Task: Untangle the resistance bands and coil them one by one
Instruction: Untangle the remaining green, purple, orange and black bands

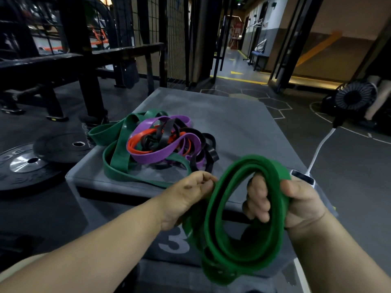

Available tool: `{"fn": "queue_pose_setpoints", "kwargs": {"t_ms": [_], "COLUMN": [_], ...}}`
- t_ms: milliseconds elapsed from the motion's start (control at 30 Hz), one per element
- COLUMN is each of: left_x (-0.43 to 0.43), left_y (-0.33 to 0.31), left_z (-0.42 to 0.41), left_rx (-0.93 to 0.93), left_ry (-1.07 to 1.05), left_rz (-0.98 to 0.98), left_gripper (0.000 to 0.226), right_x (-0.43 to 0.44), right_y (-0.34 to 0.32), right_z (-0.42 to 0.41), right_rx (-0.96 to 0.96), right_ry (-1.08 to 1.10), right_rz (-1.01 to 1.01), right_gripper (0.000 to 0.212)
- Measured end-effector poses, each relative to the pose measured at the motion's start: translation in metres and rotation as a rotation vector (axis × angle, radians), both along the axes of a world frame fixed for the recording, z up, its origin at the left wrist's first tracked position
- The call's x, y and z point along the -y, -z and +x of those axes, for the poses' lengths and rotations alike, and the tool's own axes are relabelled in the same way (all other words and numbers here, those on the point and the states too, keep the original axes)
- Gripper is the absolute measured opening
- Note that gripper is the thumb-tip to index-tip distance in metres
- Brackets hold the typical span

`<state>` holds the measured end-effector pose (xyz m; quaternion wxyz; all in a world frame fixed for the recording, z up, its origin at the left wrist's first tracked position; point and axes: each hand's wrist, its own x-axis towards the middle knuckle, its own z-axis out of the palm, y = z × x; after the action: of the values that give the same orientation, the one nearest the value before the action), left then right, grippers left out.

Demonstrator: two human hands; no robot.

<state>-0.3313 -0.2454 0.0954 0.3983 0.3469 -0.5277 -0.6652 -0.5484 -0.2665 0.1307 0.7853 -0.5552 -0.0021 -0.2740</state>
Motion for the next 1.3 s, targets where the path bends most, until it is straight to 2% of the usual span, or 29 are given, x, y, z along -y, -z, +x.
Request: {"fn": "queue_pose_setpoints", "kwargs": {"t_ms": [33, 100, 133, 200, 367, 467, 500, 600, 667, 767, 867, 933, 967, 1000, 1067, 1100, 1133, 1200, 1300], "left_x": [0.000, 0.002, 0.003, 0.000, -0.005, -0.005, -0.003, -0.002, -0.001, 0.002, 0.004, 0.004, 0.005, 0.006, 0.006, 0.003, 0.002, 0.000, 0.003], "left_y": [0.002, 0.009, 0.013, 0.020, 0.023, 0.016, 0.015, 0.012, 0.013, 0.013, 0.009, 0.009, 0.009, 0.010, 0.013, 0.014, 0.015, 0.013, 0.011], "left_z": [0.000, 0.001, 0.000, -0.002, -0.005, -0.004, -0.003, 0.002, 0.005, 0.009, 0.010, 0.010, 0.011, 0.012, 0.013, 0.011, 0.010, 0.006, 0.005], "left_rx": [-0.084, -0.214, -0.247, -0.295, -0.344, -0.256, -0.199, 0.016, 0.036, -0.053, -0.311, -0.395, -0.353, -0.229, 0.212, 0.390, 0.498, 0.582, 0.685], "left_ry": [0.000, 0.013, 0.039, 0.098, 0.211, 0.184, 0.163, 0.066, -0.006, -0.076, -0.138, -0.185, -0.188, -0.171, -0.036, 0.040, 0.067, 0.002, -0.109], "left_rz": [0.059, 0.147, 0.158, 0.175, 0.205, 0.207, 0.196, 0.143, 0.156, 0.235, 0.331, 0.391, 0.383, 0.329, 0.115, 0.029, -0.010, -0.060, -0.149], "left_gripper": [0.051, 0.062, 0.069, 0.063, 0.065, 0.085, 0.083, 0.055, 0.043, 0.031, 0.032, 0.026, 0.027, 0.035, 0.070, 0.077, 0.068, 0.033, 0.016], "right_x": [0.001, 0.003, 0.003, 0.005, 0.008, 0.010, 0.010, 0.010, 0.009, 0.008, 0.009, 0.009, 0.009, 0.009, 0.009, 0.009, 0.009, 0.008, 0.010], "right_y": [-0.002, -0.005, -0.007, -0.007, -0.009, -0.013, -0.015, -0.018, -0.020, -0.021, -0.022, -0.022, -0.023, -0.023, -0.023, -0.023, -0.023, -0.023, -0.022], "right_z": [0.000, -0.001, -0.001, -0.002, -0.006, -0.016, -0.020, -0.035, -0.043, -0.049, -0.052, -0.054, -0.054, -0.054, -0.054, -0.053, -0.053, -0.052, -0.052], "right_rx": [0.056, 0.157, 0.193, 0.225, 0.248, 0.296, 0.311, 0.348, 0.355, 0.351, 0.364, 0.376, 0.383, 0.390, 0.393, 0.391, 0.386, 0.373, 0.360], "right_ry": [-0.001, 0.010, 0.018, 0.044, 0.126, 0.186, 0.206, 0.256, 0.280, 0.321, 0.348, 0.345, 0.341, 0.339, 0.338, 0.339, 0.343, 0.366, 0.390], "right_rz": [0.032, 0.096, 0.123, 0.146, 0.159, 0.219, 0.235, 0.255, 0.256, 0.249, 0.257, 0.279, 0.288, 0.296, 0.304, 0.307, 0.310, 0.322, 0.355], "right_gripper": [0.025, 0.021, 0.020, 0.020, 0.022, 0.025, 0.026, 0.030, 0.031, 0.031, 0.032, 0.033, 0.034, 0.034, 0.035, 0.036, 0.036, 0.037, 0.039]}}
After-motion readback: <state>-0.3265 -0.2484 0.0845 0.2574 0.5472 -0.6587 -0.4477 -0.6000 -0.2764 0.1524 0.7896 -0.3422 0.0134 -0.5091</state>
